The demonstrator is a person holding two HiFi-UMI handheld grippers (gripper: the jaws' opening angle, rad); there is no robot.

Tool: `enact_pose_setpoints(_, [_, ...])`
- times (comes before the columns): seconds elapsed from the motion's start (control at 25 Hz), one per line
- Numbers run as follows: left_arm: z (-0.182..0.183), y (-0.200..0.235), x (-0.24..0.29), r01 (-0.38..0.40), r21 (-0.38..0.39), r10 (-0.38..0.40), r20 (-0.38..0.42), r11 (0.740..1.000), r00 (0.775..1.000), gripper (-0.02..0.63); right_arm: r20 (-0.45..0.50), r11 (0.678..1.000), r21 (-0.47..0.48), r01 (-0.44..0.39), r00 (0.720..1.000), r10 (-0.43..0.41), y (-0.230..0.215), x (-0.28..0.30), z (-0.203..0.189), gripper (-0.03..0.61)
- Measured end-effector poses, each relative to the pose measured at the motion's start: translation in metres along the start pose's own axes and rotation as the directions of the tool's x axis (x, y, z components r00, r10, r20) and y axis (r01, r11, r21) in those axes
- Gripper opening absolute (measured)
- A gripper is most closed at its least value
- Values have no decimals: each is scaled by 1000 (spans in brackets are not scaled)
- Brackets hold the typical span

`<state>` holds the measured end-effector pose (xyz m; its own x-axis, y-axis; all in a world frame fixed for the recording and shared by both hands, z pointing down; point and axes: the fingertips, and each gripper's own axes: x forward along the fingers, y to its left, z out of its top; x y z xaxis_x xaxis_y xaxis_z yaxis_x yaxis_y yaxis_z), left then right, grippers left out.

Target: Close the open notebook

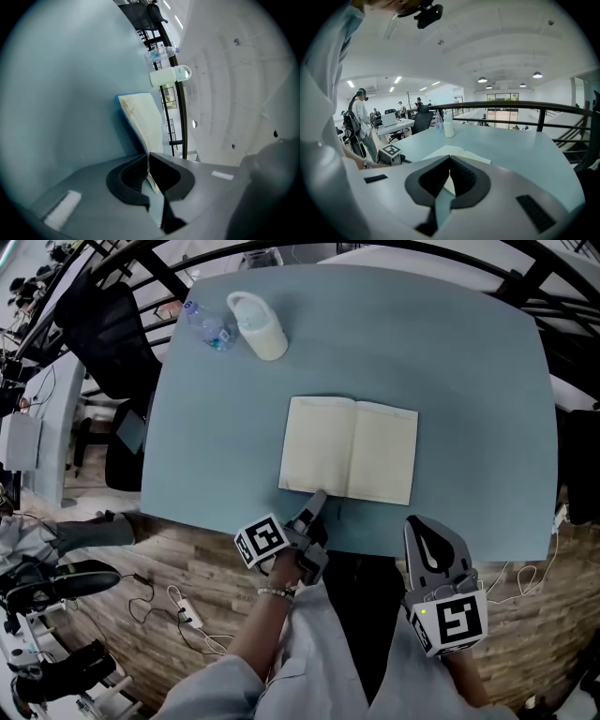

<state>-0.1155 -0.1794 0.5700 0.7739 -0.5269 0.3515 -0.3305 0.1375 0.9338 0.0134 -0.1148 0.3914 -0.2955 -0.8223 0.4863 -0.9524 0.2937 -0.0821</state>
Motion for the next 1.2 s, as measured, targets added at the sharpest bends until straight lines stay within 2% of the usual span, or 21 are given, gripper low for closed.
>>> enact_pose_setpoints(0.2, [-2,-7,0,-15,65,14,22,998,1000,18,-7,1000,-6,-9,1000,9,-5,-1,-1,2])
enact_pose_setpoints(0.36, [-4,-13,-1,-42,161,40,18,986,999,18,-12,1000,-7,-10,1000,10,-10,-3,-7,2])
enact_pose_setpoints(0.56, [-8,-25,0,-84,293,79,27,953,996,17,-21,1000,-13,-12,1000,12,-16,-8,-11,2])
enact_pose_setpoints(0.72, [-12,-27,-2,-123,388,121,29,914,992,17,-20,1000,-22,-18,1000,17,-20,-11,-14,2])
enact_pose_setpoints(0.8, [-13,-30,-1,-134,439,135,29,888,990,15,-20,999,-28,-25,999,24,-22,-10,-14,2])
enact_pose_setpoints(0.88, [-14,-34,0,-146,503,154,26,852,988,15,-22,999,-31,-30,999,29,-23,-9,-14,1])
enact_pose_setpoints(1.04, [-21,-41,3,-162,635,200,12,756,980,15,-21,999,-26,-35,999,34,-29,-7,-18,2])
enact_pose_setpoints(1.2, [-29,-44,7,-167,729,240,4,664,971,15,-27,998,-31,-51,998,50,-34,-7,-18,2])
